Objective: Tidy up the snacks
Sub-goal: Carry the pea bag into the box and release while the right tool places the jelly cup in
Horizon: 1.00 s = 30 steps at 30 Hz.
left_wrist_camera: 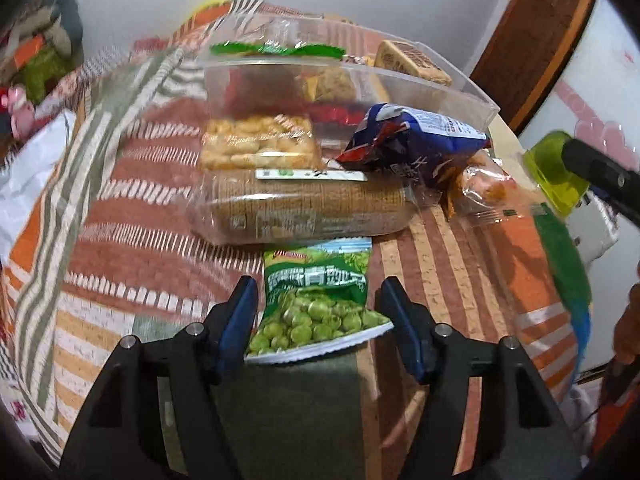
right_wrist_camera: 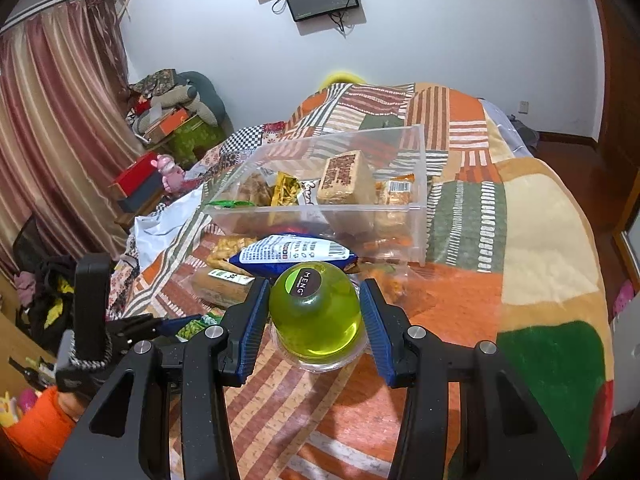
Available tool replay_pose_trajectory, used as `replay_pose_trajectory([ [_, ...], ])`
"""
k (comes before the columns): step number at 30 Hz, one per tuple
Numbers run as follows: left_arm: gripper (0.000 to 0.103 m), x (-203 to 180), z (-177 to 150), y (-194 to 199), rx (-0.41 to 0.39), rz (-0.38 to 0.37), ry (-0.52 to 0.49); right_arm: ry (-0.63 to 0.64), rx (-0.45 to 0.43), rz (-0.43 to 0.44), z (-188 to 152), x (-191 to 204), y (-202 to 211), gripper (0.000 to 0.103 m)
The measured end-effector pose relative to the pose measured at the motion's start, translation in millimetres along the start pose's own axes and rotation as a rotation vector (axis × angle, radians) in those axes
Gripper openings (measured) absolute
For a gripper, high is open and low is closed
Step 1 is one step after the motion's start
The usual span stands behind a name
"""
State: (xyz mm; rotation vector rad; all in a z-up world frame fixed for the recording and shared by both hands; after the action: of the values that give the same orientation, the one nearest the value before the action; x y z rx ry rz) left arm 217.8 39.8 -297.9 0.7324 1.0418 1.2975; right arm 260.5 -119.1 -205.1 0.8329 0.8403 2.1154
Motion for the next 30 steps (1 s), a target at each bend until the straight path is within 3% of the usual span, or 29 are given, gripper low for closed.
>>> replay_pose_trajectory([
  [5, 0.052, -6, 0, 13, -0.030, -0.018, -0.016, -0.003, -0.011, -0.003, 3, -3, 3, 0.043],
  [8, 0.045, -8, 6, 32, -0.073, -0.006, -0.033, -0.003, -0.023, -0.008, 7, -6, 6, 0.043],
  [15, 0.044, -14, 28, 73, -0.168, -0.024, -0.037, -0.009, -0.058, -0.015, 22, -10, 11, 0.043],
  [23, 0.044, -28, 74, 102, -0.269, -0.038, -0.058, -0.004, -0.111, -0.032, 48, -15, 17, 0.043],
  [30, 0.044, -40, 116, 102, -0.324, -0.031, -0.092, 0.001, -0.148, -0.052, 72, -21, 15, 0.043],
])
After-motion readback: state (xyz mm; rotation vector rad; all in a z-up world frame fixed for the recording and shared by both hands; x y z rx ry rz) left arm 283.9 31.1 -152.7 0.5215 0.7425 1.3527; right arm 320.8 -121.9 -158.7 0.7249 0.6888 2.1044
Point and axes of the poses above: each gripper's, at about its wrist camera, not at the fingertips, and y roughly against the way its jaws point, x to its left, z to its top, the point moved 10 cm from there along -y, roughly the way its jaws point, and after that the axes turned 10 degrees about x, right-handed, at the moved point
